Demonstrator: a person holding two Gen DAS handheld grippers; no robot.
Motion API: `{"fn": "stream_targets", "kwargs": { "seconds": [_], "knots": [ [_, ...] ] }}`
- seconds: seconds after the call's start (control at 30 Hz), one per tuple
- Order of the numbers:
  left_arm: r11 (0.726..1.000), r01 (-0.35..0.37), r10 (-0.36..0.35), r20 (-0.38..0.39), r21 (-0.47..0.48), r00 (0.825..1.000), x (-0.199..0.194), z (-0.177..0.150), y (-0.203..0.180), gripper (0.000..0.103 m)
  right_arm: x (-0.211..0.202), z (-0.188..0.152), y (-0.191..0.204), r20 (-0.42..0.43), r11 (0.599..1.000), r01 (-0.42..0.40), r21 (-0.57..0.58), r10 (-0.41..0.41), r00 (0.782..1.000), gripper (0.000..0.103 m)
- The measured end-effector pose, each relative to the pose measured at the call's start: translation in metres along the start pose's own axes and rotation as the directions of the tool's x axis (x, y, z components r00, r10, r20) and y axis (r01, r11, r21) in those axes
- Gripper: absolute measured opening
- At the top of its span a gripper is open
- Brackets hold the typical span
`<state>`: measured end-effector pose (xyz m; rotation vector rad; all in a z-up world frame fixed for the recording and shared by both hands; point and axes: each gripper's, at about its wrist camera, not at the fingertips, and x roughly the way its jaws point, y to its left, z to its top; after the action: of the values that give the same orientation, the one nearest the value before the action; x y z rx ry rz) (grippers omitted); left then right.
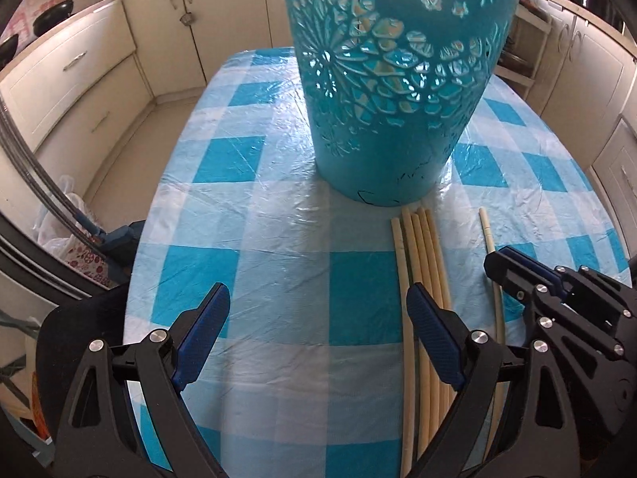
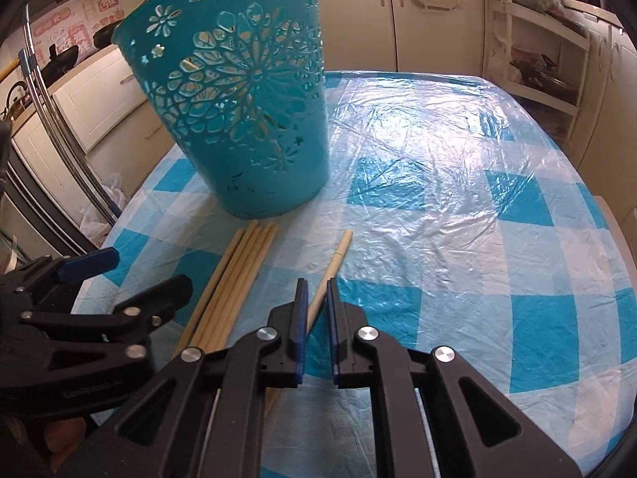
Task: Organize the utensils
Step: 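Reach the left tool to the bundle and grasp another chopstick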
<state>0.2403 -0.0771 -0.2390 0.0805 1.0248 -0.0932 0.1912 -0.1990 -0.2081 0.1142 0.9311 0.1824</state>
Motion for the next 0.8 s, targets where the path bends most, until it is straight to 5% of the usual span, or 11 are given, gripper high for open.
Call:
{"fn": "stream_targets", "kwargs": {
  "seconds": [0.33, 0.4, 0.6, 0.8],
  "knots": [
    [0.999, -0.031, 0.032, -0.008, 0.030, 0.999, 0.010, 0.000, -0.007, 0.084, 0.001, 0.001, -0.003, 0.004, 1.000, -0.022, 0.020, 0.021, 1.000, 0.010],
    [0.999, -0.020, 0.020, -0.002, 0.031, 1.000, 0.010, 0.001, -0.008, 0.072, 0.001, 0.001, -0.003, 0.007, 1.000, -0.020, 0.020, 0.020, 1.000, 0.010],
    [0.997, 0.060, -0.060, -0.009, 0.044, 0.998, 0.008, 0.007, -0.014, 0.017, 0.001, 0.002, -0.003, 0.010, 1.000, -0.022, 0.019, 0.022, 1.000, 0.010],
    [0.997, 0.078, -0.077, -0.048, 0.029, 0.996, 0.009, 0.011, -0.009, 0.017, 0.002, 0.002, -0.001, 0.013, 1.000, -0.009, 0.010, 0.009, 1.000, 0.010]
  ]
}}
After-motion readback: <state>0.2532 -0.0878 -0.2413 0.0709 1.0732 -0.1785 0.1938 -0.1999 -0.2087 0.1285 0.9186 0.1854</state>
